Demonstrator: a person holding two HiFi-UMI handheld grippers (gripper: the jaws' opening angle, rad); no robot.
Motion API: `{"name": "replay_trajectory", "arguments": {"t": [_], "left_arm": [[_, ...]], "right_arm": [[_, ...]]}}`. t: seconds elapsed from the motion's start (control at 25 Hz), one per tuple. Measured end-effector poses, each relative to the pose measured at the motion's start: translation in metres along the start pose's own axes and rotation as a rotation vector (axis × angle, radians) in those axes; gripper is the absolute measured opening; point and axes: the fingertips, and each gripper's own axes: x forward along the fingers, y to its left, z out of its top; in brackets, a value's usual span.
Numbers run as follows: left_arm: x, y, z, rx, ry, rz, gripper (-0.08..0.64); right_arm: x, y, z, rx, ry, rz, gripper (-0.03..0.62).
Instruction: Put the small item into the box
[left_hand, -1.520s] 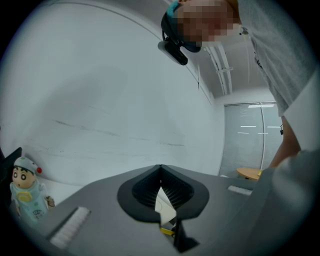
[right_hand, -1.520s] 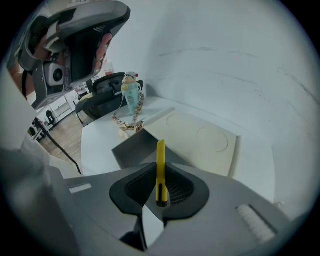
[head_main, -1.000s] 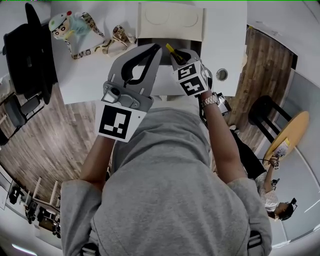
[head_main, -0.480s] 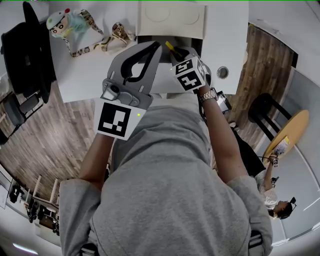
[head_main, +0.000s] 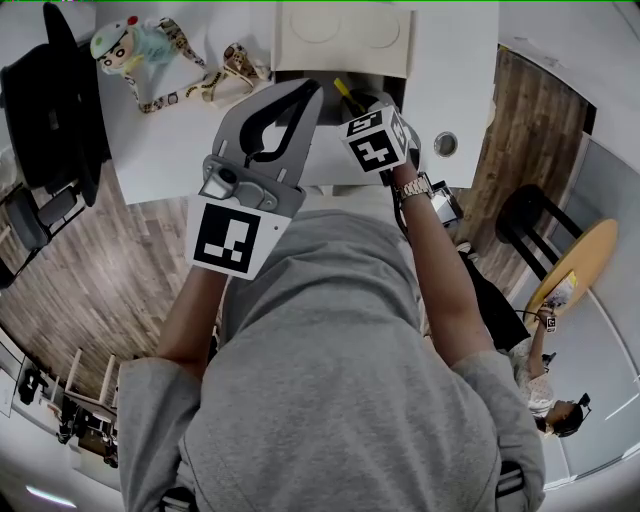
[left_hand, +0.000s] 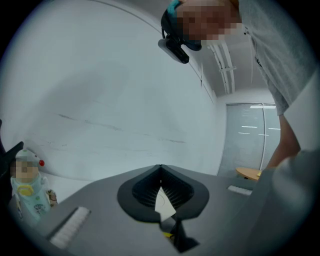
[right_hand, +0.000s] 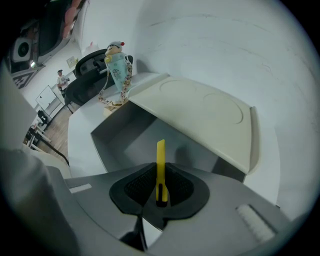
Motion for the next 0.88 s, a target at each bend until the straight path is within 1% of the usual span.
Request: {"name": "replay_trajectory", "arguments": {"t": [0.16, 0.36, 0.88], "left_arm": [[-0.0006, 0.0000, -0.0010, -0.003, 0.001, 0.000, 0.003], [-0.0028, -0.0020, -0.0010, -0.002, 0.000, -0.004, 0.003], [-0.0064, -0.0018, -0.0009, 0.002, 0.000, 0.003, 0.003]], "right_arm": [[0.0011, -0.0024, -0.0003, 0.013, 0.013, -0.016, 0.072], [0.0040, -0.0025, -0.0020, 0.002, 0.048, -0.037, 0.074], [0.0016, -0.0030, -0.0005, 0.015, 0.034, -0.027, 0.083]]}}
